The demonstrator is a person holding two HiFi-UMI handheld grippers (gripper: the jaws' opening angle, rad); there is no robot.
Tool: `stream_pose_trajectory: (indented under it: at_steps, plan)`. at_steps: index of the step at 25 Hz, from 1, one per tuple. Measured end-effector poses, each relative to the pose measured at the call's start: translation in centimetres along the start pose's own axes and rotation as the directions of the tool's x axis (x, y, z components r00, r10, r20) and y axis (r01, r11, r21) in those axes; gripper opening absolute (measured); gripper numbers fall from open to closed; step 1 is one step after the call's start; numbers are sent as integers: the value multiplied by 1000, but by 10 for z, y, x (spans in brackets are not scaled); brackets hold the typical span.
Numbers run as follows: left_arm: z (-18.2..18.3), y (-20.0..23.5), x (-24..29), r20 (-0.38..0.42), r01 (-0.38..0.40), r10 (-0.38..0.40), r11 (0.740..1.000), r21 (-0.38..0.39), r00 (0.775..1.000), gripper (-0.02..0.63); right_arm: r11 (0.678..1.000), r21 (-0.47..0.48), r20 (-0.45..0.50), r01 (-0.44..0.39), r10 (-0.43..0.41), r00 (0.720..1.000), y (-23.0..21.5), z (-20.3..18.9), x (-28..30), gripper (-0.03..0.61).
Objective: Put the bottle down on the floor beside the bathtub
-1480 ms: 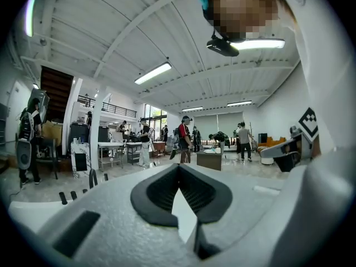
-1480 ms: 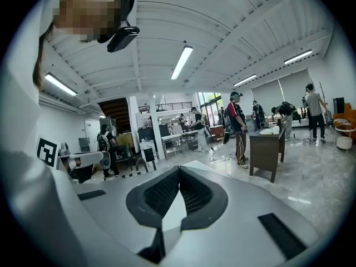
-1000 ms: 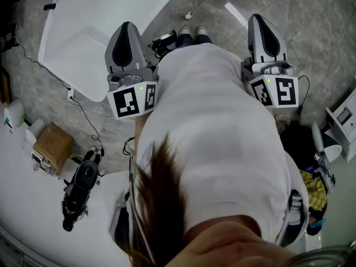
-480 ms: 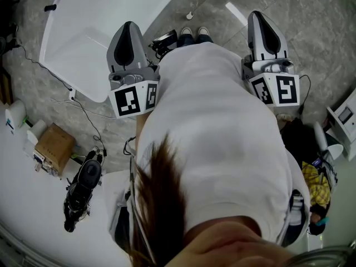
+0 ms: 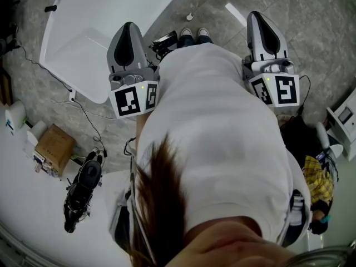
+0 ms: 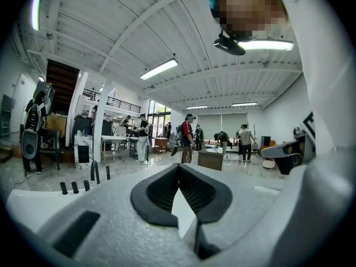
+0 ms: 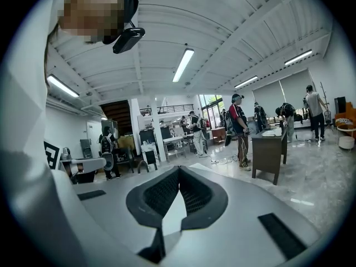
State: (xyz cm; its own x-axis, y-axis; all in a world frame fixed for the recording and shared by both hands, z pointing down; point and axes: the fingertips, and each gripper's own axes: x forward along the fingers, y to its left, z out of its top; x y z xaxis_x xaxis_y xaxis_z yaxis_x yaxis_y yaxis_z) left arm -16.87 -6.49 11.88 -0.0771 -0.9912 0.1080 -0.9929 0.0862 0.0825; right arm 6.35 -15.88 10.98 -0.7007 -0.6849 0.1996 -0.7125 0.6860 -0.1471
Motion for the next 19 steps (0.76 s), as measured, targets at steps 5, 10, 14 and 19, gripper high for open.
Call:
stream_pose_trajectory:
  at_steps: [5, 10, 14, 19]
  plan:
    - [0, 0, 0, 2, 0, 0, 1000, -1, 1000, 14, 1000, -3, 1, 6, -6, 1000, 0, 1, -1, 14]
    - [1, -1, 0, 3, -1, 1, 1000, -1, 1000, 14, 1000, -5, 1, 5, -5, 1000, -1, 1, -1, 14]
    - [1, 0, 0, 2, -4, 4, 1000, 0, 1000, 14, 1000, -5, 2, 6, -6, 1000, -1, 1, 0, 12]
    - [2, 2, -1, 5, -6, 6, 1000, 0, 1000, 14, 1000, -7, 1, 11, -11, 1000, -1, 1, 0, 12]
